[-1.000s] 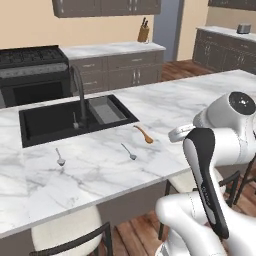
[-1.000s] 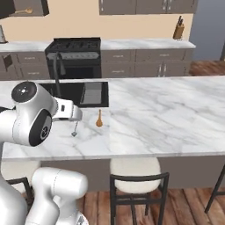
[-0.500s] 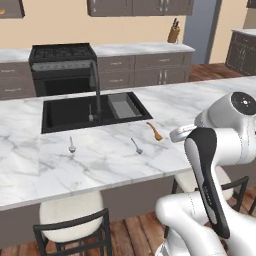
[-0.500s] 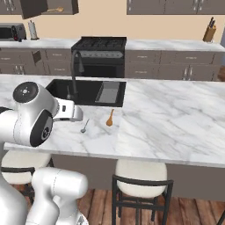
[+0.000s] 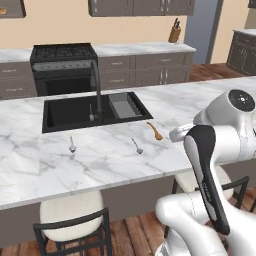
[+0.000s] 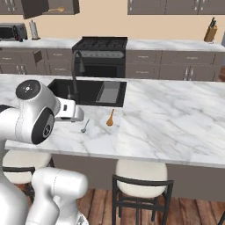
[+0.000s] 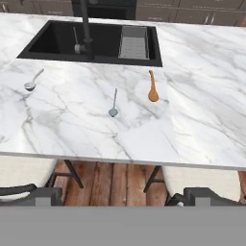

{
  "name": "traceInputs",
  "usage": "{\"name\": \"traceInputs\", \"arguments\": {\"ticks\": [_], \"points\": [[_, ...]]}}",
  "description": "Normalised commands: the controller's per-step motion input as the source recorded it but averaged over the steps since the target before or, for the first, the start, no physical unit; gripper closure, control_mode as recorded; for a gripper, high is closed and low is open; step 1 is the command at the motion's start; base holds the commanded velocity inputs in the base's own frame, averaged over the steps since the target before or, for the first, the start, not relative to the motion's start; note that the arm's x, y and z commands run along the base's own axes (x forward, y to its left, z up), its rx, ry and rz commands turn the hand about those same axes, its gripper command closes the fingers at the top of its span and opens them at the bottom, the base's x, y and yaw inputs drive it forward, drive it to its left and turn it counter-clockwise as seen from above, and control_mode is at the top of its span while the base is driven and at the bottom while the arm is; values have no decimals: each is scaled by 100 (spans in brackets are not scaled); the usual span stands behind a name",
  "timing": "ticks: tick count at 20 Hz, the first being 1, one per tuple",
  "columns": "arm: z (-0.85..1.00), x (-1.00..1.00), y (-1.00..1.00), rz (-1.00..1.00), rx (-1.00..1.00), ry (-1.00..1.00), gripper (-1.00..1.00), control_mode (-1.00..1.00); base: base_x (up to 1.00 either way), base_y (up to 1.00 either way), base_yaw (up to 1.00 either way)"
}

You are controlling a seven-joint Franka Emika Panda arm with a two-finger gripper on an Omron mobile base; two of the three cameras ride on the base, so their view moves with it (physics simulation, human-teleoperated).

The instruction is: Organize the utensils by type. Pick up the wooden spoons from the counter and place them in the open cabinet. Then pick up the metallic utensils from the counter and place them in the open drawer.

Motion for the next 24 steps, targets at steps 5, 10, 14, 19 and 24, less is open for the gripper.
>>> {"name": "traceInputs", "arguments": {"ticks": [5, 10, 14, 19, 24], "points": [[-5, 60, -20, -7, 0, 20, -100, -100, 0, 0, 0], [-1, 95, -23, -3, 1, 25, -100, -100, 0, 0, 0], [-8, 87, -19, -9, 0, 36, -100, -100, 0, 0, 0], [-15, 83, -26, -10, 0, 40, -100, -100, 0, 0, 0], [-15, 72, -32, -3, 0, 45, -100, -100, 0, 0, 0]]}}
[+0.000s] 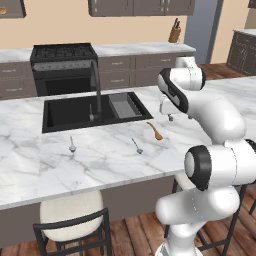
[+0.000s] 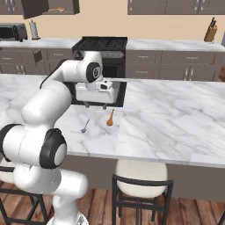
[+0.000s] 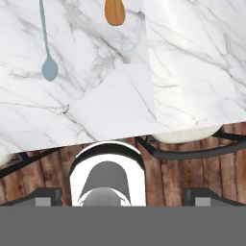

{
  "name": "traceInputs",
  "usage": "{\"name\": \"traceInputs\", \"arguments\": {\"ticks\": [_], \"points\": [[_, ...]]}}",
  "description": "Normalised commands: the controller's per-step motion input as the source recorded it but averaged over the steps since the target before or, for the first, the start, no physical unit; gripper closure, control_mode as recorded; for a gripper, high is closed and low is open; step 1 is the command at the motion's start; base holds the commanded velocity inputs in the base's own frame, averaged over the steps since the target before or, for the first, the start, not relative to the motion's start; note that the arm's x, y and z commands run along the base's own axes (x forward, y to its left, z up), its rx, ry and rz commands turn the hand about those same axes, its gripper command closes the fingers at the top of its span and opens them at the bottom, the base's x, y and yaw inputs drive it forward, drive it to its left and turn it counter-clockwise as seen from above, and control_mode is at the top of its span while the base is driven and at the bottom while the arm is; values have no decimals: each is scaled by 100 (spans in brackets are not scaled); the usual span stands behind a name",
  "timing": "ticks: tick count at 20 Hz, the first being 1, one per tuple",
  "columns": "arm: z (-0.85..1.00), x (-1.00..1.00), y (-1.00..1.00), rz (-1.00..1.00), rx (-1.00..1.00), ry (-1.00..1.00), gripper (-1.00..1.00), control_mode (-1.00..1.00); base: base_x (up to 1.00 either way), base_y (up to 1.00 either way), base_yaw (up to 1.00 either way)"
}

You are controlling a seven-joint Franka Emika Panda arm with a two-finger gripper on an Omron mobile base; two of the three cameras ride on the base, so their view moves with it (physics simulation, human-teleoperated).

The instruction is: Organize the utensils by type. Pick up the wooden spoons from the counter and place them in the open cabinet. Then pick up the metallic utensils from the counter and place them in the open drawer.

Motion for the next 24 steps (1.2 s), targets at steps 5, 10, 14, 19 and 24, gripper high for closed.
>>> {"name": "traceInputs", "arguments": {"ticks": [5, 10, 14, 19, 24], "points": [[-32, 50, -16, 0, 0, 24, -100, -100, 0, 0, 0], [-50, 50, 6, 2, 0, 3, -100, -100, 0, 0, 0], [-51, 20, 1, 8, 0, 6, -100, -100, 0, 0, 0], [-40, 22, 3, 14, 0, 1, -100, -100, 0, 0, 0], [-29, 27, 9, 19, 0, 3, -100, -100, 0, 0, 0]]}}
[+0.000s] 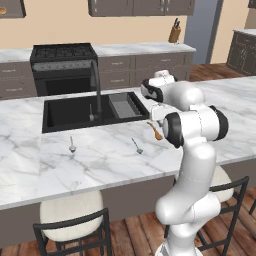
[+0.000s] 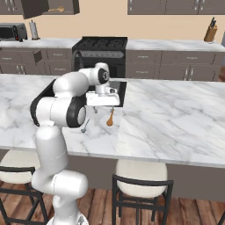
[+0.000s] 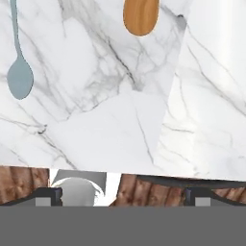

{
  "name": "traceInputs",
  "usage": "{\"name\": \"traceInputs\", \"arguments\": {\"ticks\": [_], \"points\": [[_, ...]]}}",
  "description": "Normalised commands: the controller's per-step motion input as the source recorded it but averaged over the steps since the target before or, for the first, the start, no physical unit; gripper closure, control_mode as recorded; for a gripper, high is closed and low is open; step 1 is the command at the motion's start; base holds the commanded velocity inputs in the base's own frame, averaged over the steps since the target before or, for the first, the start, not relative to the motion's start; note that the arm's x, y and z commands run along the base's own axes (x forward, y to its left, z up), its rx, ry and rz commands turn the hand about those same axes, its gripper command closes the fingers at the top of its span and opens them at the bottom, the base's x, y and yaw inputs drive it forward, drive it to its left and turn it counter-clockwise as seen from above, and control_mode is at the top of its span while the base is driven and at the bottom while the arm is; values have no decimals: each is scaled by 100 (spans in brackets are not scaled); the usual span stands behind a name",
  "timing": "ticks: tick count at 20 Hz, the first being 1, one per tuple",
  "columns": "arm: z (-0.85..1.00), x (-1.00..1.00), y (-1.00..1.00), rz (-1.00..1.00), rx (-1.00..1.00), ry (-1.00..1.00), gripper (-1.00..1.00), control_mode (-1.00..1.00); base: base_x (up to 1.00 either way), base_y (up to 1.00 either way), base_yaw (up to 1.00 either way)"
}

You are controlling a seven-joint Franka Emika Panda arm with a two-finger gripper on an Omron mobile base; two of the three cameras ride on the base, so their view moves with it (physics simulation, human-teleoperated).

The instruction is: Organize the utensils by type. Pick up the wooden spoons from the counter and place them in the open cabinet. Then pick up the metallic utensils from the counter and place them in the open drawer.

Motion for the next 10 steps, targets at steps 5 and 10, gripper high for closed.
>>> {"name": "traceInputs", "arguments": {"ticks": [5, 10], "points": [[-25, 28, 4, 16, 1, 0, -100, -100, 0, 0, 0], [-22, 24, 1, 15, 7, 0, -100, -100, 0, 0, 0]]}}
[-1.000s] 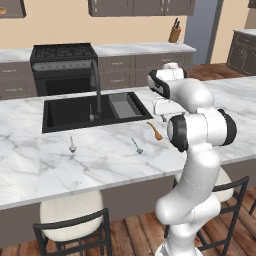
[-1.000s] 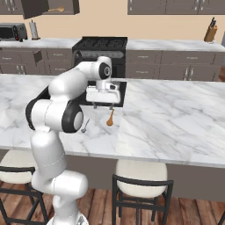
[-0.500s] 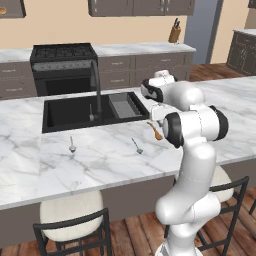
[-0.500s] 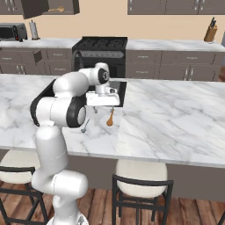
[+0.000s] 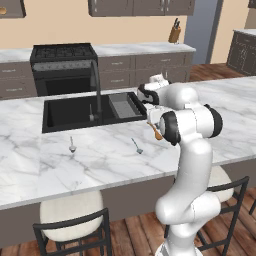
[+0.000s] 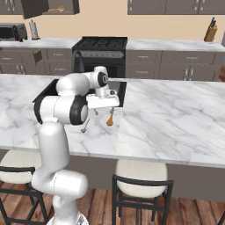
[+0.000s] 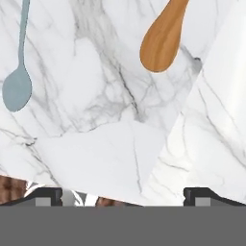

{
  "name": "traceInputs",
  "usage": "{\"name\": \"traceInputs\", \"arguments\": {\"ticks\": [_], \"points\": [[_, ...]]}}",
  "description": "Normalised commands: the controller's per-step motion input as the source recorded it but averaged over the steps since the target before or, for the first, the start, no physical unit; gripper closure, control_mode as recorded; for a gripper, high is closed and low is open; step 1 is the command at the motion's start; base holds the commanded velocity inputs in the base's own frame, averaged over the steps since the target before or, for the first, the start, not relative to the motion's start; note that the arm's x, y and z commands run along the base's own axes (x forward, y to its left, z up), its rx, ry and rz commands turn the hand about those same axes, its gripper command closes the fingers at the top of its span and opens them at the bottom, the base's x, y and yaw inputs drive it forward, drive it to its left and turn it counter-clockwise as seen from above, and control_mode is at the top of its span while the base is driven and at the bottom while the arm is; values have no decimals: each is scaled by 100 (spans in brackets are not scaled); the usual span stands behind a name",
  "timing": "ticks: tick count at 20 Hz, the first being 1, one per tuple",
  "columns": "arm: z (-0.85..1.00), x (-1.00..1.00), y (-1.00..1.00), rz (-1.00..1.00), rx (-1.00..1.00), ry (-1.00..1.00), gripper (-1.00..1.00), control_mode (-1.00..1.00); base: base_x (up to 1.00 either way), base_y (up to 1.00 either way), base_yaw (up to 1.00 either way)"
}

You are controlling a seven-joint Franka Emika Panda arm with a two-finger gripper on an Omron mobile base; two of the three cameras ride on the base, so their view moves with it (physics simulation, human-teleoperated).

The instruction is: Organize the utensils by type. Pick up the wooden spoons from the counter and place them in the open cabinet. Then pick up the metallic utensils from the counter and place them in the open drawer.

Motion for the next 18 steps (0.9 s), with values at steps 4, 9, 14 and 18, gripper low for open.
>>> {"name": "traceInputs", "arguments": {"ticks": [4, 9, 14, 18], "points": [[-20, 20, 0, 10, 14, -2, -100, -100, 0, 0, 0], [-20, 24, 0, 4, 11, -9, -100, -100, 0, 0, 0], [-18, 27, 0, -1, 0, -22, -100, -100, 0, 0, 0], [-24, 33, 1, -3, 0, -17, -100, -100, 0, 0, 0]]}}
